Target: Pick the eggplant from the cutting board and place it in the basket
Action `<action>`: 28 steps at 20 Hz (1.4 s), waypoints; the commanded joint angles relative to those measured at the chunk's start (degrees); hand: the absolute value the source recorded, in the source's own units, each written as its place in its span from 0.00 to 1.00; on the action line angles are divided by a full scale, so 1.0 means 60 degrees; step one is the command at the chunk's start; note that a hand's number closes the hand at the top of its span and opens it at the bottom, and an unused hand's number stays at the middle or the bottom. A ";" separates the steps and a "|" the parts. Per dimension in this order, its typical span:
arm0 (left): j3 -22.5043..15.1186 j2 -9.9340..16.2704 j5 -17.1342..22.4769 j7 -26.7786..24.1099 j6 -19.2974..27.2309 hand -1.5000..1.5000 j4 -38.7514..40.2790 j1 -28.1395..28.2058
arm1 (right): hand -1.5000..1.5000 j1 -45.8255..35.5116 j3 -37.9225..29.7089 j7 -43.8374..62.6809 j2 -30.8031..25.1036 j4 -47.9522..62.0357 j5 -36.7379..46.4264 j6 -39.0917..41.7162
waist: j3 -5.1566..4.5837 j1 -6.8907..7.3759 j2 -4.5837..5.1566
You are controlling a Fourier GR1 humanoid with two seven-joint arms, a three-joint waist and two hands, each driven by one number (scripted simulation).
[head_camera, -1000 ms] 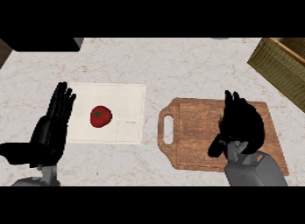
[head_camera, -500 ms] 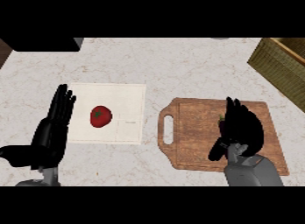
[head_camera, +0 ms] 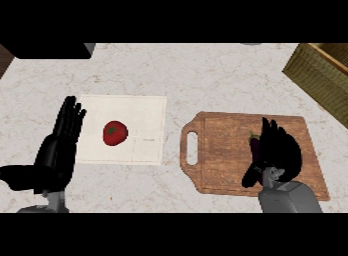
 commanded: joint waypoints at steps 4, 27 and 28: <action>0.0415 0.0271 0.0134 0.0861 -0.0305 0.50 -0.1047 0.0064 | 0.00 0.0359 0.0178 0.0722 0.0114 -0.0056 0.0000 -0.0237 | 0.0002 0.0001 -0.0009; 0.0249 -0.0449 -0.0266 0.0136 -0.0785 0.50 -0.0031 -0.0307 | 1.00 -0.3246 -0.2090 -0.0470 -0.0150 0.4475 0.0253 -0.1364 | 0.0023 0.0491 0.0190; 0.0196 -0.0489 -0.0393 -0.0050 -0.0762 0.50 0.0270 -0.0406 | 1.00 -0.3766 -0.2547 0.0167 -0.0090 0.4447 0.0222 -0.1337 | 0.0021 0.0602 0.0294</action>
